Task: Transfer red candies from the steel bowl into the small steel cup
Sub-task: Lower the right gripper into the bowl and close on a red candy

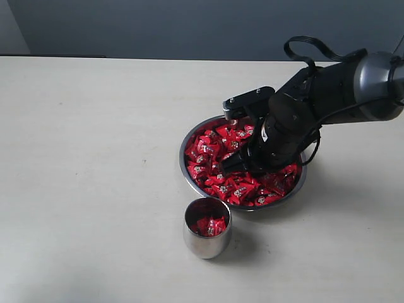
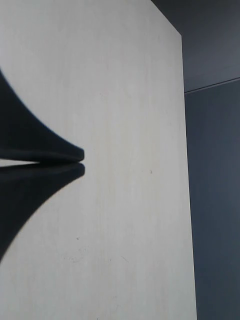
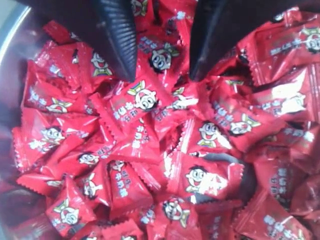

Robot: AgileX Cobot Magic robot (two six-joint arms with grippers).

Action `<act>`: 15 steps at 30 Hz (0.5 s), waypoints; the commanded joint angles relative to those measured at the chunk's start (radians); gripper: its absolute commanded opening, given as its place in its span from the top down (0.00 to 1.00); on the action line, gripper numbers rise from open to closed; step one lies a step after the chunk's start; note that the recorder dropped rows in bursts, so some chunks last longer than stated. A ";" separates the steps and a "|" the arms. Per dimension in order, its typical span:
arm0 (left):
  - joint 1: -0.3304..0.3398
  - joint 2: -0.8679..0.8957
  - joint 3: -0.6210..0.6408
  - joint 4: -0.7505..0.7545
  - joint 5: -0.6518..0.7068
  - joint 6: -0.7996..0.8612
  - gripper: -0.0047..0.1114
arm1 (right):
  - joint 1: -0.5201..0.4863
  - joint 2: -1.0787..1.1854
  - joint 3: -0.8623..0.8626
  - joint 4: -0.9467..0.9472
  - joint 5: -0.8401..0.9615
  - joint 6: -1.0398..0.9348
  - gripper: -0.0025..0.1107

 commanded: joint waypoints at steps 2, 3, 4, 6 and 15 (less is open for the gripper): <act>-0.007 -0.005 0.005 0.002 -0.008 -0.001 0.96 | -0.004 0.029 -0.004 -0.021 -0.008 -0.010 0.67; -0.007 -0.005 0.005 0.002 -0.008 -0.001 0.96 | -0.004 0.031 -0.004 -0.019 -0.008 -0.010 0.67; -0.007 -0.005 0.005 0.002 -0.008 -0.001 0.96 | -0.004 0.039 -0.004 -0.018 -0.003 -0.010 0.67; -0.007 -0.005 0.005 0.002 -0.008 -0.001 0.96 | -0.004 0.059 -0.004 -0.010 0.021 -0.010 0.67; -0.007 -0.005 0.005 0.002 -0.008 -0.001 0.96 | -0.004 0.067 -0.004 -0.010 0.046 -0.010 0.78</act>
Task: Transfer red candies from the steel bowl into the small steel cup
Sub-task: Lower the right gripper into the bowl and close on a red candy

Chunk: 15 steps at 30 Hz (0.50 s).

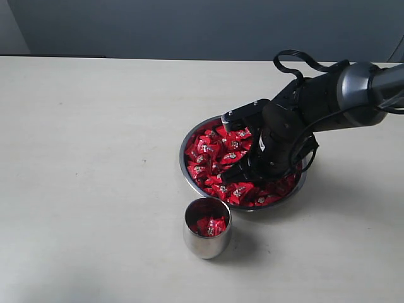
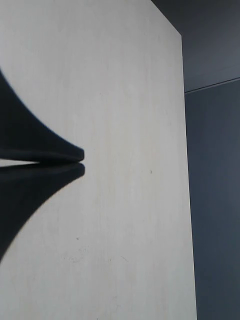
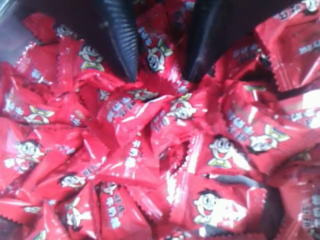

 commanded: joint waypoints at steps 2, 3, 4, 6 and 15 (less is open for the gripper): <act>-0.007 -0.005 0.005 0.002 -0.008 -0.001 0.96 | -0.004 0.005 -0.001 0.000 0.040 -0.007 0.86; -0.007 -0.005 0.005 0.002 -0.008 -0.001 0.96 | -0.004 0.005 -0.001 0.000 0.042 -0.007 0.91; -0.007 -0.005 0.005 0.002 -0.008 -0.001 0.96 | -0.004 0.003 -0.001 -0.002 0.044 -0.007 0.94; -0.007 -0.005 0.005 0.002 -0.008 -0.001 0.96 | -0.004 -0.009 -0.001 -0.007 0.044 -0.007 0.99; -0.007 -0.005 0.005 0.002 -0.008 -0.001 0.96 | -0.004 -0.108 -0.036 -0.011 0.073 -0.005 0.99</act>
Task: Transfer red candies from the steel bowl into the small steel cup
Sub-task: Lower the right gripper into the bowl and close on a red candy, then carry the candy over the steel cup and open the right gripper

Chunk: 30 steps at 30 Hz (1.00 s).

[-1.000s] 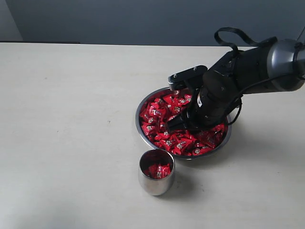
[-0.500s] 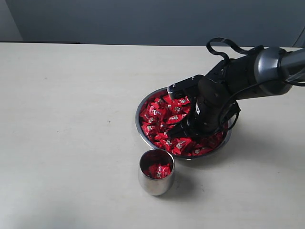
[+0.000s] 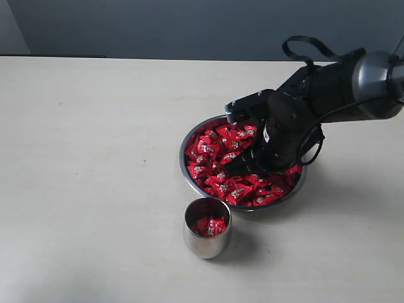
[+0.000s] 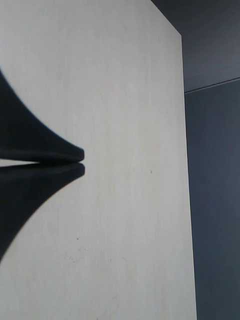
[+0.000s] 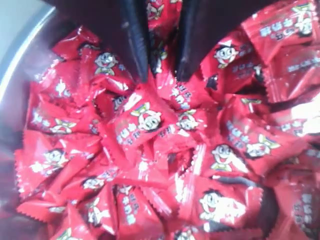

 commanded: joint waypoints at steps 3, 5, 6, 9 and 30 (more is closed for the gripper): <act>-0.007 -0.005 0.005 0.002 -0.008 -0.001 0.96 | -0.004 -0.076 -0.061 -0.011 0.053 -0.003 0.99; -0.007 -0.005 0.005 0.002 -0.008 -0.001 0.96 | -0.004 -0.092 -0.080 -0.011 0.072 -0.003 0.99; -0.007 -0.005 0.005 0.002 -0.008 -0.001 0.96 | -0.004 -0.097 -0.085 -0.009 0.078 -0.003 0.99; -0.007 -0.005 0.005 0.002 -0.008 -0.001 0.96 | -0.004 -0.123 -0.088 0.009 0.084 -0.003 0.99; -0.007 -0.005 0.005 0.002 -0.008 -0.001 0.96 | 0.170 -0.387 0.044 0.108 0.056 -0.026 0.99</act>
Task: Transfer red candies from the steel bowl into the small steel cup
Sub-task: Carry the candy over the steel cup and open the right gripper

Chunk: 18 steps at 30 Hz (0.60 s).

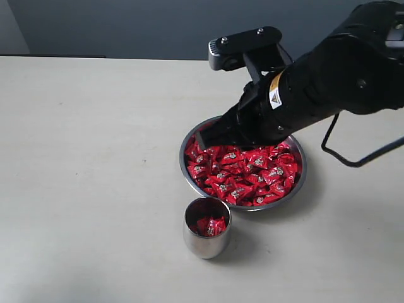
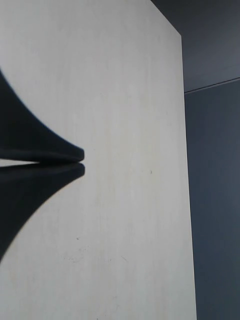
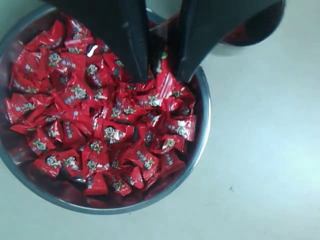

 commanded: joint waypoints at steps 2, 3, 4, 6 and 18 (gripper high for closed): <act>-0.007 -0.005 0.005 0.002 -0.008 -0.001 0.96 | 0.044 -0.037 0.061 0.005 0.033 -0.032 0.99; -0.007 -0.005 0.005 0.002 -0.008 -0.001 0.96 | 0.058 -0.043 0.079 0.020 0.030 -0.049 0.99; -0.007 -0.005 0.005 0.002 -0.008 -0.001 0.96 | 0.073 -0.048 0.097 0.029 0.021 -0.059 0.99; -0.007 -0.005 0.005 0.002 -0.008 -0.001 0.96 | 0.104 -0.054 0.129 0.041 -0.009 -0.084 0.99; -0.007 -0.005 0.005 0.002 -0.008 -0.001 0.96 | 0.178 -0.040 0.145 0.048 -0.077 -0.098 0.99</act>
